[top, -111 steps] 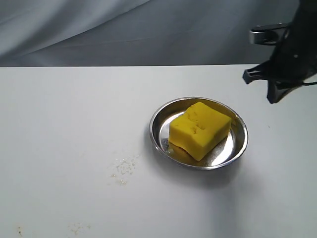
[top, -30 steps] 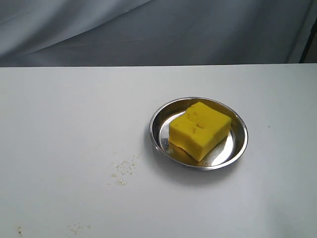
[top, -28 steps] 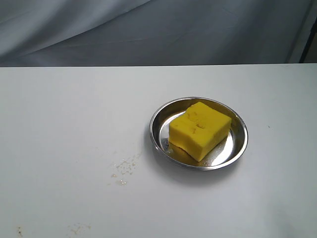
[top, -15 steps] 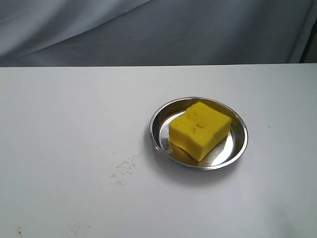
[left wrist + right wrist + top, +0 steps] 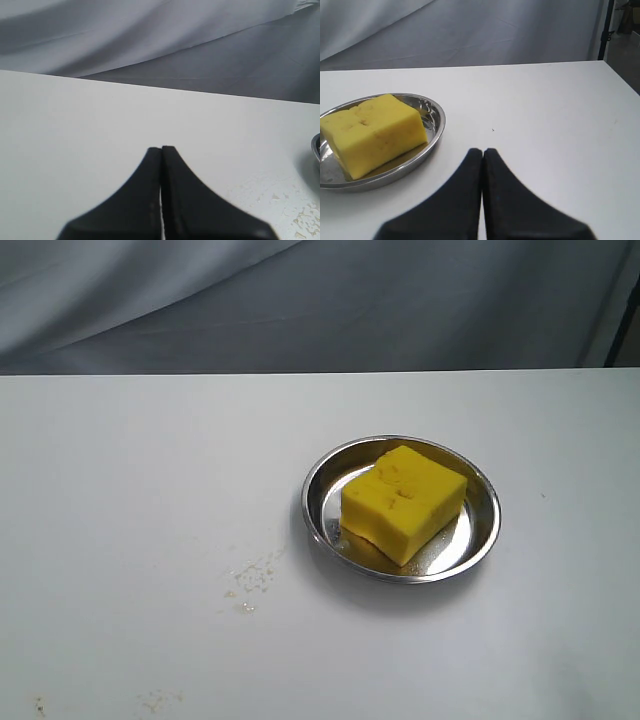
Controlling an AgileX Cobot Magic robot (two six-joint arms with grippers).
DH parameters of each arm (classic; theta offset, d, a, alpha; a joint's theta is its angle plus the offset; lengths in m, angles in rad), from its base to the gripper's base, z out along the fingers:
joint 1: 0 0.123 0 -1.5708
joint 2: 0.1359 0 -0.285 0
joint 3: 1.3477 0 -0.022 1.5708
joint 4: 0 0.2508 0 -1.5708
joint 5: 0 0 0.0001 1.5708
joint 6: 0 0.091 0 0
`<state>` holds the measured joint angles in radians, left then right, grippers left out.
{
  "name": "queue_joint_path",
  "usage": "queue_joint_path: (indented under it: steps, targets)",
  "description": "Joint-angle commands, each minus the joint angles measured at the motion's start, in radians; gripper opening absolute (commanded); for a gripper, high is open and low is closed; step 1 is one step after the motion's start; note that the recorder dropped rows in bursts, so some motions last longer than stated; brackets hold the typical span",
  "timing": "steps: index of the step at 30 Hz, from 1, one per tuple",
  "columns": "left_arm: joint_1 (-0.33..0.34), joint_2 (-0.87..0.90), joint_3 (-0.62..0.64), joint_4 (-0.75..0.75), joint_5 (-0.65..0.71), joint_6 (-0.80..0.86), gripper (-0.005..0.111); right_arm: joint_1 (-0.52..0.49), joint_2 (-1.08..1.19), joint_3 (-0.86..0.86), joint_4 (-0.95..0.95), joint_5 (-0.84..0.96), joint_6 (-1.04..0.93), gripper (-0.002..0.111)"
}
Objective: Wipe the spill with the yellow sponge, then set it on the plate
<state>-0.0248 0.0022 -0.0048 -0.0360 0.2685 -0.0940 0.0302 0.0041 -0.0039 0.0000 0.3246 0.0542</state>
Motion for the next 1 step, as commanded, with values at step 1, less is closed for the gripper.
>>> queue_joint_path:
  steps: [1]
  targets:
    - [0.004,-0.002,0.005,-0.006,-0.010,-0.001,0.000,-0.010,-0.004,0.004,0.000,0.002,0.000,0.000]
